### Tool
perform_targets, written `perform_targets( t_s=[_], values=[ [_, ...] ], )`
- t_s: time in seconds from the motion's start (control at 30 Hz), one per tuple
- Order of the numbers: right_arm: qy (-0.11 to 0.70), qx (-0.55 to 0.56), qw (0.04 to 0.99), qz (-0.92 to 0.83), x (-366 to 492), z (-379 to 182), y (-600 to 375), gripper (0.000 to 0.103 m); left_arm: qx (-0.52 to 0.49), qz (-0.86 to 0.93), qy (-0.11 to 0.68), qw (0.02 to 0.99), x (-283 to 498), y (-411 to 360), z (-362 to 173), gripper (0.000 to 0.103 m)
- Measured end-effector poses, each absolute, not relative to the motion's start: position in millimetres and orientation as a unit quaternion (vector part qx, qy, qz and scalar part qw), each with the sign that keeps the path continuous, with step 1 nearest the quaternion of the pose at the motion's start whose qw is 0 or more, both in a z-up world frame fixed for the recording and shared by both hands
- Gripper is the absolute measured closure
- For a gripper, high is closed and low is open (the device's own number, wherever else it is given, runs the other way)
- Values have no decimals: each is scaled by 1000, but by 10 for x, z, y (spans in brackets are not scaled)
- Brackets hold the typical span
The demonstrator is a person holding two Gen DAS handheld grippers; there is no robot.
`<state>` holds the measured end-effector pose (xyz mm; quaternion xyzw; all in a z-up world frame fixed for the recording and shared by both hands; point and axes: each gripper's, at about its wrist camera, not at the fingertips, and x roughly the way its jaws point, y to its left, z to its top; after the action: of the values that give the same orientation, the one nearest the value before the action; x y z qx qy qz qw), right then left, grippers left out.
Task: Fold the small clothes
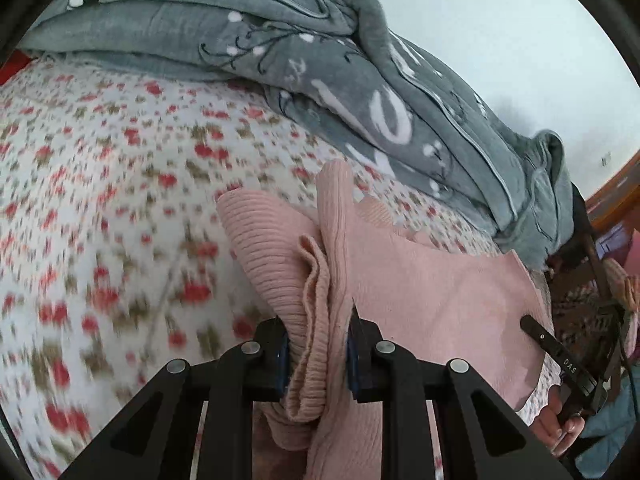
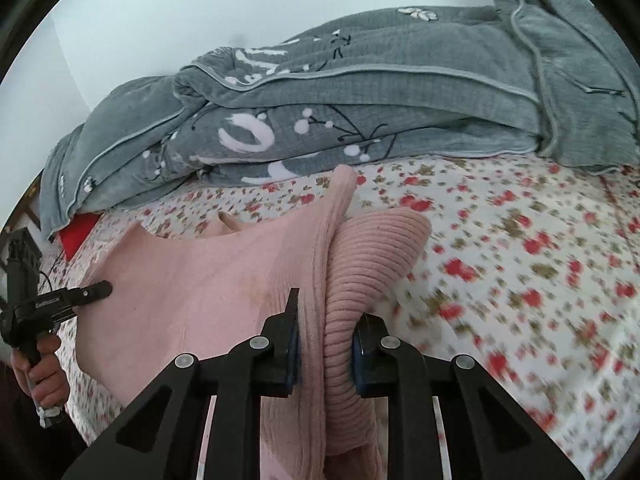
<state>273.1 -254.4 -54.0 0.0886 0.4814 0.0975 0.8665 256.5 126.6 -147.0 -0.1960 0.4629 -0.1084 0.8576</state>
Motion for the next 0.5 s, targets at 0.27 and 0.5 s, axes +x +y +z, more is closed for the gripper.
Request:
perform_targets(
  t_s=[0.27, 0.5],
  values=[
    [491, 89, 861, 95, 1806, -499, -2941, 83, -193, -142, 465, 852, 1653, 1022, -1535, 82],
    [529, 89, 843, 38, 1555, -1114, -3090, 63, -168, -81, 492, 850, 1528, 1001, -1954, 62]
  ],
)
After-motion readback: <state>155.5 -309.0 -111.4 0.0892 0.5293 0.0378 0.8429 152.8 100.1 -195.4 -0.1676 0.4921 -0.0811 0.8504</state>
